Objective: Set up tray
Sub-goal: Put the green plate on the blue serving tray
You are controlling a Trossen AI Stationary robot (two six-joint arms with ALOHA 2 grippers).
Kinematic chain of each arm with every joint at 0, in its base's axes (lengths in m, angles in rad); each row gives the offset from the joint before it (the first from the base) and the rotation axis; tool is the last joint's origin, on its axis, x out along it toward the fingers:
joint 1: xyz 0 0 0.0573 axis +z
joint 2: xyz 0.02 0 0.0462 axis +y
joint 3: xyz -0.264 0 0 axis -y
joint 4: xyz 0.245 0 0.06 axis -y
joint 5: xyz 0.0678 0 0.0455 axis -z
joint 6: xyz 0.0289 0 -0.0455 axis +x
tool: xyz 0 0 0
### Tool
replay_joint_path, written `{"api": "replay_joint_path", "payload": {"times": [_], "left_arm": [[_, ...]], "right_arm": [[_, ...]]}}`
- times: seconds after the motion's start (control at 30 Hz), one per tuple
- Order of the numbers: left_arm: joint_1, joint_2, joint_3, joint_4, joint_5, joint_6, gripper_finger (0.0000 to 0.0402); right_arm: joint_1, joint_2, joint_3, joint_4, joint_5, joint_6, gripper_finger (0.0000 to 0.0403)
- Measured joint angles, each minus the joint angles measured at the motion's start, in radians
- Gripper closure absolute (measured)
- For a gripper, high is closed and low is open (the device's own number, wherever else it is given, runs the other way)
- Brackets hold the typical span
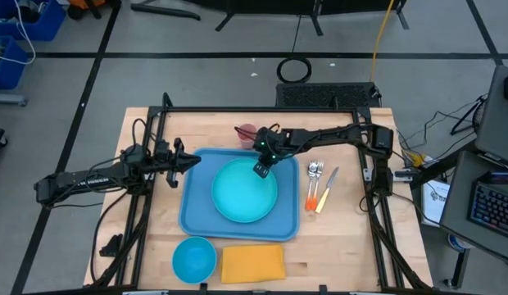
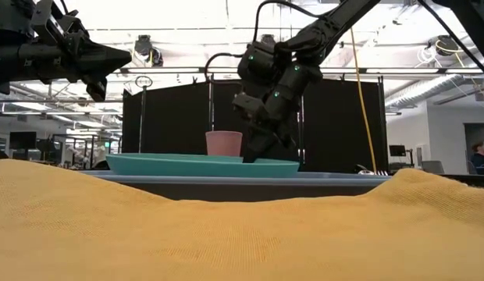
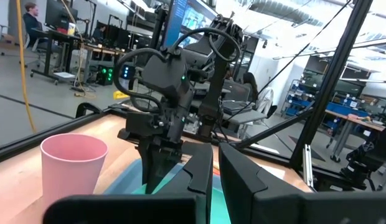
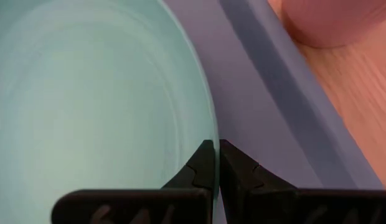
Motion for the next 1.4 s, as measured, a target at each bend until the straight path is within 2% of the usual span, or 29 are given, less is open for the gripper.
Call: {"api": "replay_joint_path", "payload": {"times": [1.03, 1.4], "left_arm": [[0.000, 0.000, 0.000, -0.014, 0.000, 0.000, 0.0371], [0.000, 0.000, 0.000, -0.014, 0.001, 0.000, 0.0371]], "right_arm": [[-0.003, 0.000, -0.001, -0.016, -0.073, -0.002, 0.0403], [0.002, 0.000, -0.001, -0.015, -0.053, 0.000, 0.0403]]}}
